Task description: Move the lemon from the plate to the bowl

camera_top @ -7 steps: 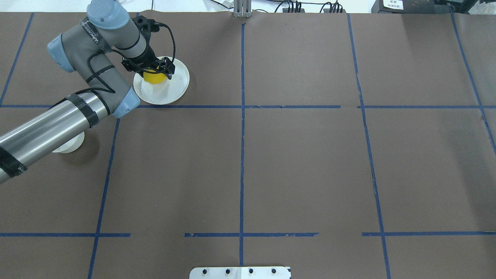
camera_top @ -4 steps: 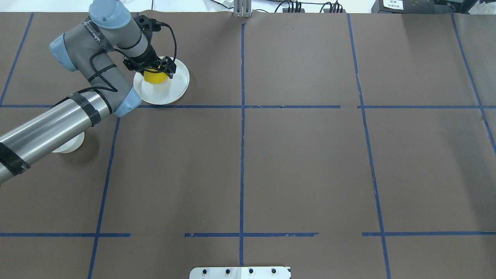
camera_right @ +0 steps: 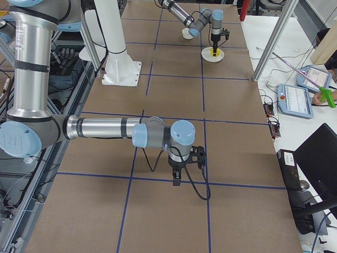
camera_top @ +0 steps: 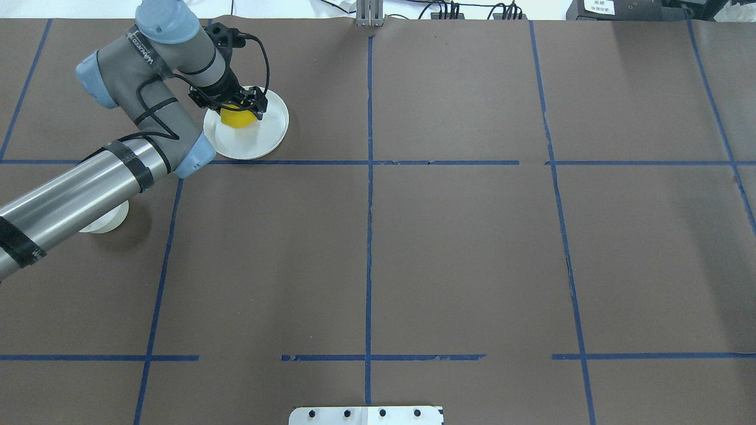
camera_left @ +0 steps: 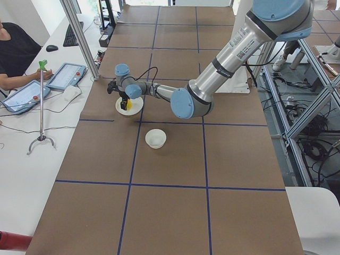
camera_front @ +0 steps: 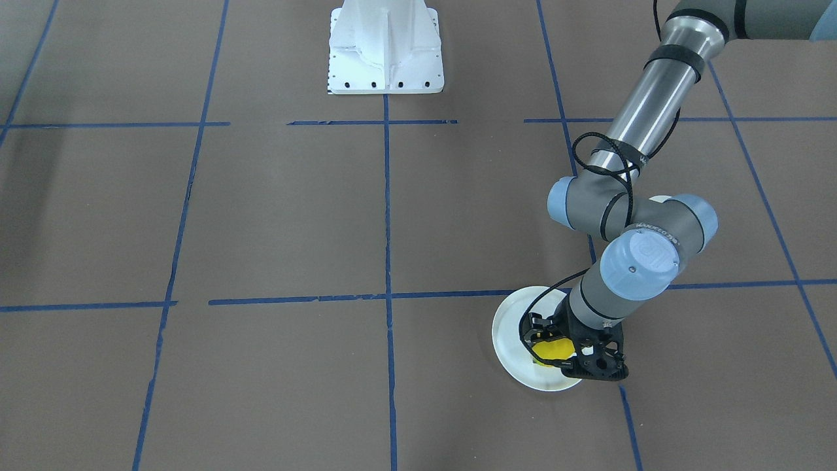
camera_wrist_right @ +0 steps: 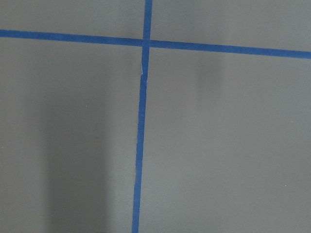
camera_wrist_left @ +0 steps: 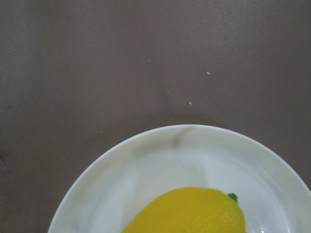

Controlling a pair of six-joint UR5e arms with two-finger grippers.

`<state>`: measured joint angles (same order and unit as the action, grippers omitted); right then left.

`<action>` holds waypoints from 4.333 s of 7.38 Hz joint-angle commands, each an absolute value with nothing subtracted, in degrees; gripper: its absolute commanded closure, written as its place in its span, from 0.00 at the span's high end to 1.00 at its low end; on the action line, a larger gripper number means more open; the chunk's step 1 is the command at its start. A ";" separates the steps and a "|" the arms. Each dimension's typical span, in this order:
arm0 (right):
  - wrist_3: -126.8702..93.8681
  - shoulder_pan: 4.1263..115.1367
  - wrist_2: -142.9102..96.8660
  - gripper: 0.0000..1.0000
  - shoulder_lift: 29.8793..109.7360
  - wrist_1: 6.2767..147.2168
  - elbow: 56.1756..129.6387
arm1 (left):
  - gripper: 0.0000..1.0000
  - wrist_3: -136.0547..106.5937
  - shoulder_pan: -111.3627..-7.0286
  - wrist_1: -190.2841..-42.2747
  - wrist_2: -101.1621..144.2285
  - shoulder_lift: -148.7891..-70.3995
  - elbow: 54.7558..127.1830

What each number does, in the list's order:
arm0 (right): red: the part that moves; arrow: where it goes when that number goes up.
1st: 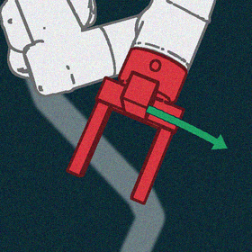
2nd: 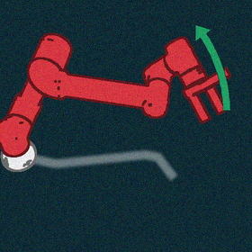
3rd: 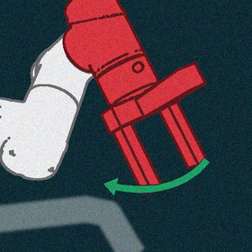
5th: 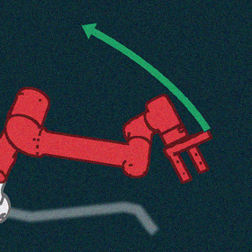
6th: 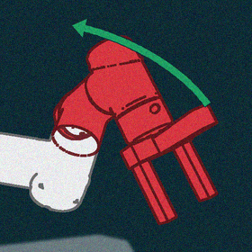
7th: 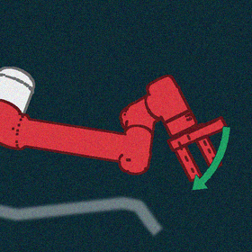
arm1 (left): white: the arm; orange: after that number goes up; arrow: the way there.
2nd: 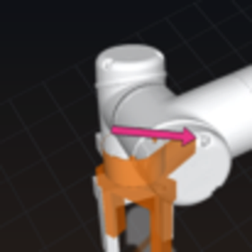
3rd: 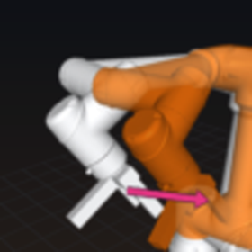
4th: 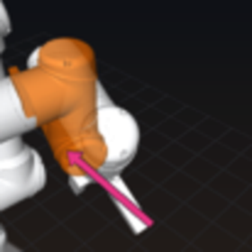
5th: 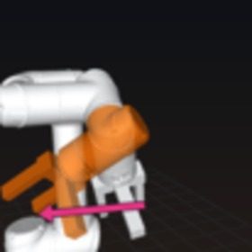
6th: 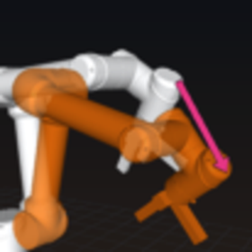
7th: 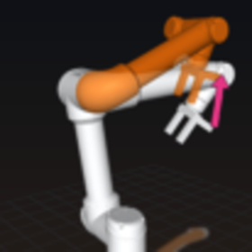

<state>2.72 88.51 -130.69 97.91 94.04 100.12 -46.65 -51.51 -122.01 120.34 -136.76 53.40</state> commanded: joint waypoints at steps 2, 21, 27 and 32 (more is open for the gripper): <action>2.72 88.51 -130.61 1.00 97.91 94.04 100.11 | 0.00 -46.32 -54.30 -121.21 122.59 -136.15 56.76; 2.72 88.51 -130.61 1.00 97.91 94.04 100.11 | 1.00 -46.49 -54.58 -119.09 122.87 -92.29 96.77; 2.72 88.51 -130.61 1.00 97.91 94.04 100.19 | 1.00 -34.11 -62.18 -112.90 128.23 -92.89 99.40; 2.72 88.51 -130.61 1.00 97.91 94.04 100.11 | 1.00 2.64 -83.99 -90.62 131.54 -99.15 96.70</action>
